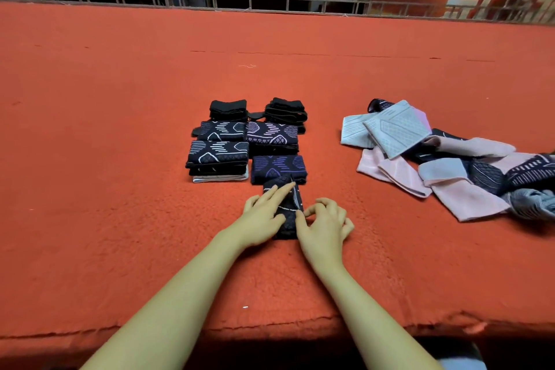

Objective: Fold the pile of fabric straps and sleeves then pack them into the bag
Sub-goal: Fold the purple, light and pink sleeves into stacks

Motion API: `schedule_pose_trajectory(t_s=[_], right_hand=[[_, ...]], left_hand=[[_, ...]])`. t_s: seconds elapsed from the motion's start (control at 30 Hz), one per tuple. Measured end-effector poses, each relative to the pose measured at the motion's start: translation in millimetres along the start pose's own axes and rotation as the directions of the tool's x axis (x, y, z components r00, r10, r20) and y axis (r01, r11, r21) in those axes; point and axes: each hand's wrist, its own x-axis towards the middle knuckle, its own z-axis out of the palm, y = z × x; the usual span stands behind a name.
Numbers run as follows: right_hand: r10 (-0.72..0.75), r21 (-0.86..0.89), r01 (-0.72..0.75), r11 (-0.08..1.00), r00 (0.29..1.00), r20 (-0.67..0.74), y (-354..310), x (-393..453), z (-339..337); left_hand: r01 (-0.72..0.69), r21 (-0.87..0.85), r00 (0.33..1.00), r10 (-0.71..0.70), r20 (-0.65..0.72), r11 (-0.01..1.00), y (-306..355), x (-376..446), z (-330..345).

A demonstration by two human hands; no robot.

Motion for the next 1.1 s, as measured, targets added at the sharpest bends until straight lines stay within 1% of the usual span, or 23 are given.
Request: schedule_pose_trajectory(t_s=[0.17,0.3,0.4,0.5,0.6,0.67,0.73,0.8,0.87,0.97,1.03,1.1], right_hand=[[-0.001,0.010,0.001,1.000,1.000,0.002,-1.5,-3.5,-4.3],[0.037,-0.048,-0.037,0.998,0.999,0.009,-1.5,-2.5,-2.8],[0.050,-0.163,-0.039,0.986,0.997,0.064,-1.1,-0.9,0.9],[-0.008,-0.281,0.039,0.959,0.994,0.109,-0.6,-1.5,6.0],[-0.035,-0.263,0.076,0.962,0.987,0.156,4.0,1.4,8.4],[-0.063,-0.170,0.088,0.981,0.987,0.145,7.9,4.2,9.9],[-0.125,-0.038,0.129,0.991,0.989,0.081,8.4,6.0,10.8],[-0.195,0.046,0.195,0.980,0.981,-0.010,5.8,8.8,8.9],[-0.286,0.051,0.291,0.955,0.954,-0.090,1.6,15.8,3.6],[-0.436,0.020,0.442,0.897,0.892,-0.120,-6.3,31.8,-8.1],[-0.517,-0.001,0.520,0.854,0.848,-0.118,-10.7,40.6,-14.5],[-0.565,-0.020,0.565,0.825,0.820,-0.093,-12.0,45.2,-18.0]], left_hand=[[-0.103,0.229,0.989,0.075,0.127,0.968,2.3,6.6,-8.1],[-0.087,0.292,0.987,0.044,0.152,0.953,1.7,9.1,-5.8],[-0.085,0.369,0.983,0.018,0.181,0.926,-2.5,14.1,-8.2],[-0.074,0.399,0.984,0.003,0.177,0.914,-7.2,14.6,-10.4],[-0.062,0.407,0.987,-0.004,0.159,0.911,-7.3,10.9,-11.7],[-0.067,0.403,0.994,0.024,0.111,0.913,-4.8,7.5,-15.9],[-0.080,0.372,0.996,0.086,0.000,0.925,-5.5,5.7,-23.0],[-0.115,0.374,0.977,0.172,-0.124,0.920,-7.8,5.2,-31.6],[-0.150,0.403,0.940,0.257,-0.225,0.903,-10.1,5.4,-41.0],[-0.211,0.463,0.862,0.387,-0.327,0.861,-14.8,7.5,-49.5],[-0.221,0.512,0.830,0.435,-0.347,0.830,-18.6,8.6,-49.9],[-0.224,0.546,0.816,0.462,-0.348,0.807,-22.7,8.2,-46.7]])
